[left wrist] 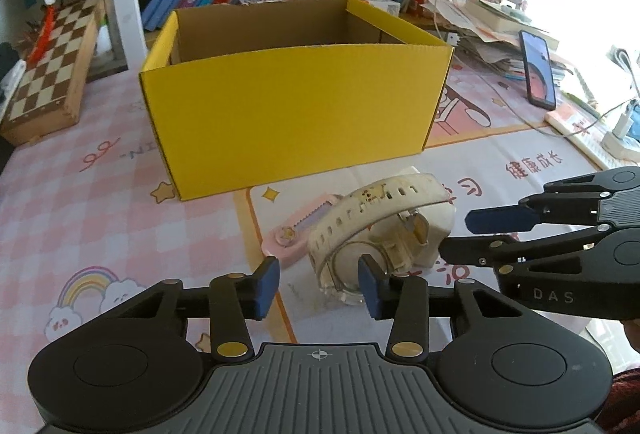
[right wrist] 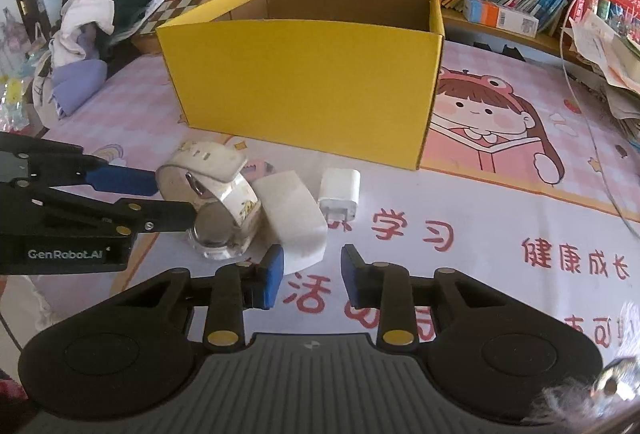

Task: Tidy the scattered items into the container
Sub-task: 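Grasp the white watch strap with the left tool while the right tool grasps the power bank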

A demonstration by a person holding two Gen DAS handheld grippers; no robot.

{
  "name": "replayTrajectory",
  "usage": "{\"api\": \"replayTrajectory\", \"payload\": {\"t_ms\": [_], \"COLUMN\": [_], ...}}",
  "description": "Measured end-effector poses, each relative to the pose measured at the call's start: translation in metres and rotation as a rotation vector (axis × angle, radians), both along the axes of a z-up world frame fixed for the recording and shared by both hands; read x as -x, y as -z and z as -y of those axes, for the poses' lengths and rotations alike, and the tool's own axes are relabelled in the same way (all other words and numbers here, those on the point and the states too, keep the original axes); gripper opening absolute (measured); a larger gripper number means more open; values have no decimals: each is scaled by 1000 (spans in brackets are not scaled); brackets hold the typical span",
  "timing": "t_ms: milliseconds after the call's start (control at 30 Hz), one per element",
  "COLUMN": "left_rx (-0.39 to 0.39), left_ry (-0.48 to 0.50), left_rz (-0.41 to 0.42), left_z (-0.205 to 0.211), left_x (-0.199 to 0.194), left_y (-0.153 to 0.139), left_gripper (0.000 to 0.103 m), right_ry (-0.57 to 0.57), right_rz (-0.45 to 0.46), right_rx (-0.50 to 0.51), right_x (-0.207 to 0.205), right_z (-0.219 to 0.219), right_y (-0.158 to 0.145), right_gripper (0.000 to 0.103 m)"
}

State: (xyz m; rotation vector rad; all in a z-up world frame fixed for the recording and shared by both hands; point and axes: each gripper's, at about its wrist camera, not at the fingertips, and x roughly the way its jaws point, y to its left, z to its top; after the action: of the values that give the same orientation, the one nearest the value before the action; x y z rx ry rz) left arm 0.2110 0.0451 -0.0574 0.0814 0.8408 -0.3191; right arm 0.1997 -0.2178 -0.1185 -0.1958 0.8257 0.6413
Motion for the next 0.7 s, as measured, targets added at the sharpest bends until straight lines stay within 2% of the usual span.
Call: {"api": "replayTrajectory", "payload": {"t_ms": [133,233,400,700], "left_rx": [3,7,26,41], "left_ry": [21,37,56,67], "left_rz": [-11,-19,-37,-46], "left_z": [0,1,-5,-10], "left_x": [-6,-9,-13,-14], "left_y": [3,5,7,7], "left_gripper": [37,29,9,7], "right_ry": [-12,-23,-42,-26], "right_rz": [2,3,6,-11], "right_rx": [2,1,14,33], "right_x": [-3,-5,-5,-9], "right_z": [-7,-10,-18,-28], "right_y": [1,2,3,9], "right_gripper": [31,32,33,33]}}
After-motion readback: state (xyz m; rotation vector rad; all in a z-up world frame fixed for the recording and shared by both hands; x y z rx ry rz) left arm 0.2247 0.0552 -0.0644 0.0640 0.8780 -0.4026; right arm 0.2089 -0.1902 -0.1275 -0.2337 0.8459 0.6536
